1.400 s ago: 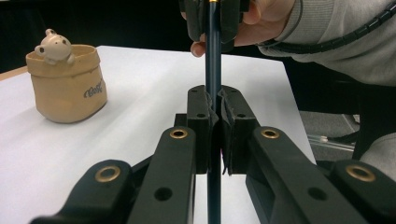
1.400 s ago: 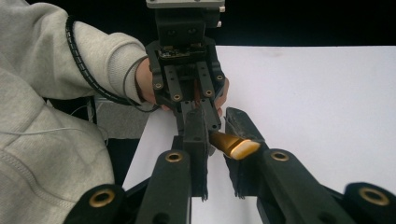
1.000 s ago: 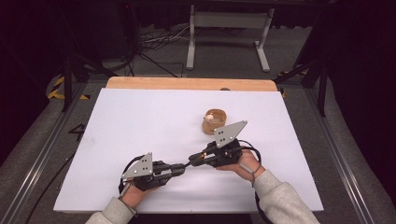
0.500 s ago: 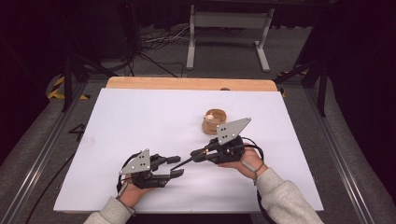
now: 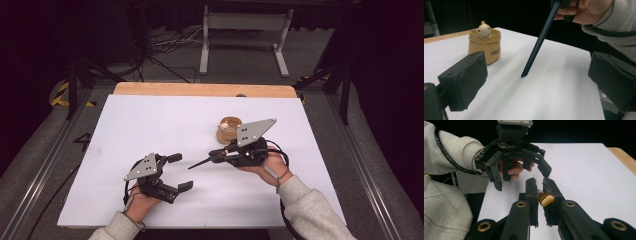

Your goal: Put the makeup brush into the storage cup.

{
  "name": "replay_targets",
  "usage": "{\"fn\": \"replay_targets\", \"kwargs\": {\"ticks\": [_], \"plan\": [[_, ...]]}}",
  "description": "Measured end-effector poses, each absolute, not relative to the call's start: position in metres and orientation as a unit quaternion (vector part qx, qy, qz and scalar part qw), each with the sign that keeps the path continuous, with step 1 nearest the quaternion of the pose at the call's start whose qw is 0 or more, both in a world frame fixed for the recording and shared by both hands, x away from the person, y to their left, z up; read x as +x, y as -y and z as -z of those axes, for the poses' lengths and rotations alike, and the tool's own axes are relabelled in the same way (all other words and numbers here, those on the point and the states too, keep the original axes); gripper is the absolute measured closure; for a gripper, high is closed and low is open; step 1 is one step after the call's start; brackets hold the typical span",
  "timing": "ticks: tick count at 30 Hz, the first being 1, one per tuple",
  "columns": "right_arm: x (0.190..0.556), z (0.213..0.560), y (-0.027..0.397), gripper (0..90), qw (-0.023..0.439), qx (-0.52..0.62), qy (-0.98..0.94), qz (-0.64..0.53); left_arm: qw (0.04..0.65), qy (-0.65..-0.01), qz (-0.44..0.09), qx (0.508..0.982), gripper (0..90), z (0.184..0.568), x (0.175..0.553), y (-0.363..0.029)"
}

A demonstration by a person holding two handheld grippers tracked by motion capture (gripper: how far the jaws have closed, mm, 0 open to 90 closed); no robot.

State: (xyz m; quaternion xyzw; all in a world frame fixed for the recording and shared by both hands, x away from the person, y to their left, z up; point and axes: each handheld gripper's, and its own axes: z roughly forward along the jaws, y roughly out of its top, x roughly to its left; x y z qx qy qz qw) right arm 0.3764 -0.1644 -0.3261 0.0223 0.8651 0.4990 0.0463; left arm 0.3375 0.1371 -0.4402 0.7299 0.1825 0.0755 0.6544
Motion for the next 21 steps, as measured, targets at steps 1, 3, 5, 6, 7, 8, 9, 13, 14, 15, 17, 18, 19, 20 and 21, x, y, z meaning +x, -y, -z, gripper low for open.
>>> {"fn": "replay_targets", "kwargs": {"ticks": [1, 3, 5, 6, 7, 8, 9, 13, 14, 15, 17, 18, 19, 20, 21], "plan": [[0.377, 0.324, 0.165, 83.3, 0.049, 0.024, -0.865, -0.499, 0.652, -0.185, -0.08, 0.731, 2.5, 0.439, 0.338, -0.138], [0.377, 0.321, 0.166, 83.3, 0.058, 0.028, -0.866, -0.496, 0.649, -0.191, -0.088, 0.732, 2.0, 0.438, 0.338, -0.14], [0.378, 0.317, 0.168, 83.3, 0.062, 0.031, -0.865, -0.496, 0.644, -0.198, -0.09, 0.734, 1.4, 0.437, 0.337, -0.142], [0.378, 0.316, 0.168, 83.3, 0.066, 0.032, -0.865, -0.496, 0.642, -0.2, -0.094, 0.734, 1.0, 0.437, 0.337, -0.143], [0.379, 0.314, 0.169, 83.3, 0.069, 0.033, -0.865, -0.496, 0.64, -0.202, -0.097, 0.735, 0.6, 0.436, 0.337, -0.145], [0.379, 0.312, 0.169, 83.3, 0.072, 0.034, -0.865, -0.495, 0.638, -0.205, -0.101, 0.735, 0.4, 0.435, 0.336, -0.146], [0.38, 0.311, 0.17, 83.3, 0.076, 0.038, -0.865, -0.494, 0.637, -0.207, -0.104, 0.735, 0.4, 0.435, 0.336, -0.147], [0.383, 0.306, 0.173, 83.3, 0.087, 0.056, -0.867, -0.488, 0.632, -0.221, -0.123, 0.733, 0.4, 0.432, 0.335, -0.153], [0.383, 0.305, 0.174, 83.3, 0.09, 0.058, -0.866, -0.488, 0.63, -0.228, -0.125, 0.732, 0.4, 0.432, 0.335, -0.155], [0.383, 0.305, 0.174, 83.3, 0.09, 0.058, -0.866, -0.488, 0.63, -0.228, -0.125, 0.732, 0.4, 0.432, 0.335, -0.155], [0.384, 0.302, 0.175, 83.3, 0.098, 0.068, -0.866, -0.485, 0.627, -0.253, -0.13, 0.726, 0.5, 0.431, 0.335, -0.157], [0.385, 0.3, 0.176, 83.3, 0.103, 0.075, -0.866, -0.483, 0.625, -0.258, -0.135, 0.724, 0.6, 0.43, 0.335, -0.158], [0.386, 0.299, 0.176, 83.3, 0.107, 0.078, -0.867, -0.481, 0.624, -0.263, -0.137, 0.723, 0.8, 0.43, 0.335, -0.158], [0.386, 0.298, 0.177, 83.3, 0.11, 0.084, -0.867, -0.479, 0.62, -0.267, -0.141, 0.724, 0.8, 0.429, 0.335, -0.16], [0.387, 0.297, 0.178, 83.3, 0.115, 0.088, -0.867, -0.476, 0.619, -0.27, -0.143, 0.723, 0.9, 0.429, 0.335, -0.16]]}}
